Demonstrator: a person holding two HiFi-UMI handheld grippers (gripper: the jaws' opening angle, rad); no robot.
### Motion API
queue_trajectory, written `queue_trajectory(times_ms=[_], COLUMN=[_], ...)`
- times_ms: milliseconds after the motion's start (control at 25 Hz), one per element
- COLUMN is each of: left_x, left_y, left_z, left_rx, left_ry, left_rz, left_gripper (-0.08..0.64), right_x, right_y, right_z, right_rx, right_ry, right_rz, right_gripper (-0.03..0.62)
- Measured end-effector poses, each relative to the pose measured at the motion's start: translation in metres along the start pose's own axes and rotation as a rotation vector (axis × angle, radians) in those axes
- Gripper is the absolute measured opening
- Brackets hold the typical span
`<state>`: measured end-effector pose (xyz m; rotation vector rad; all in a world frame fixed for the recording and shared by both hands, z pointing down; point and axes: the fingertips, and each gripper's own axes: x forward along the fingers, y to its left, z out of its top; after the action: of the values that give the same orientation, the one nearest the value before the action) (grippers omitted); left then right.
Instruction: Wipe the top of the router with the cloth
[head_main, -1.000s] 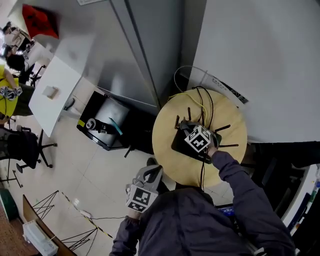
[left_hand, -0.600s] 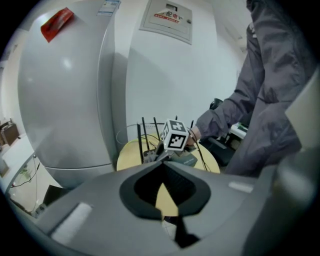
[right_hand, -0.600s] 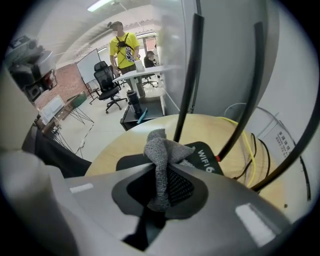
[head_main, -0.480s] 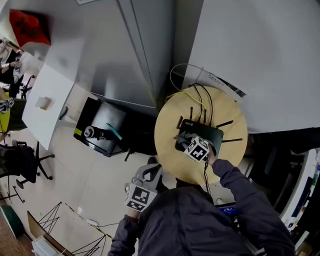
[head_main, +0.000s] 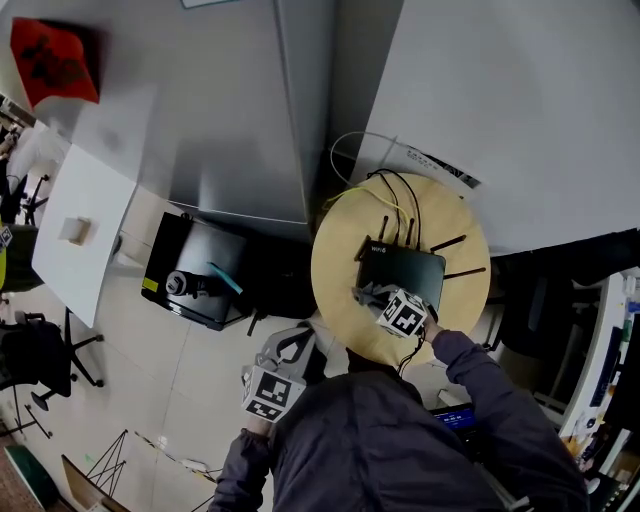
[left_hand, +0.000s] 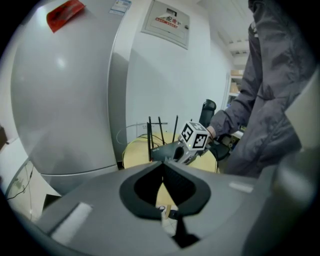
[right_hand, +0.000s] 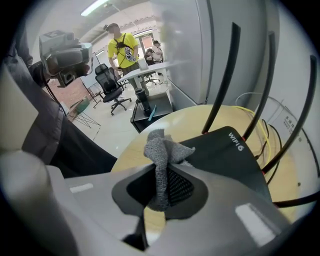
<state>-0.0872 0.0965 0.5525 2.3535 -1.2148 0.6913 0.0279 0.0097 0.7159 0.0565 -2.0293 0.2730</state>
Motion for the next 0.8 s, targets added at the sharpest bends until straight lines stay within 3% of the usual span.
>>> queue_trajectory(times_ms=[80,200,360,520,800], left_x=[-0.002,-0.007,-0.013,-0.018,-0.016], left_y=[0.004,0.01,0.018,0.023,0.023], left_z=[-0.003,-0.007,-0.012,-0.015,-0.018], left_rx=[0.003,0.001,0.003,0.01,0.025], left_ry=[0.0,0.002,0.01,0.014,0.019], left_rz=[-0.006,-0.014,-0.016,-0.02,-0.057], left_gripper=[0.002,0.002,0.002,0.002,0.002], right_x=[-0.008,-0.027,-0.035,-0.027,-0.022], right_y=[-0.022,-0.076,-0.129,-0.13,-0.082], right_z=[0.001,0.004,-0.006,-0.017,-0.026], right_rx=[0.051,0.108,0.147,0.167,0.108], right_ry=[-0.033,-0.063,-0.016,0.047,0.068], right_rz=[-0.051,-0.199,-0.322,-0.299,-0.248], right_gripper=[0.035,0.035,0.035,0.035,0.035])
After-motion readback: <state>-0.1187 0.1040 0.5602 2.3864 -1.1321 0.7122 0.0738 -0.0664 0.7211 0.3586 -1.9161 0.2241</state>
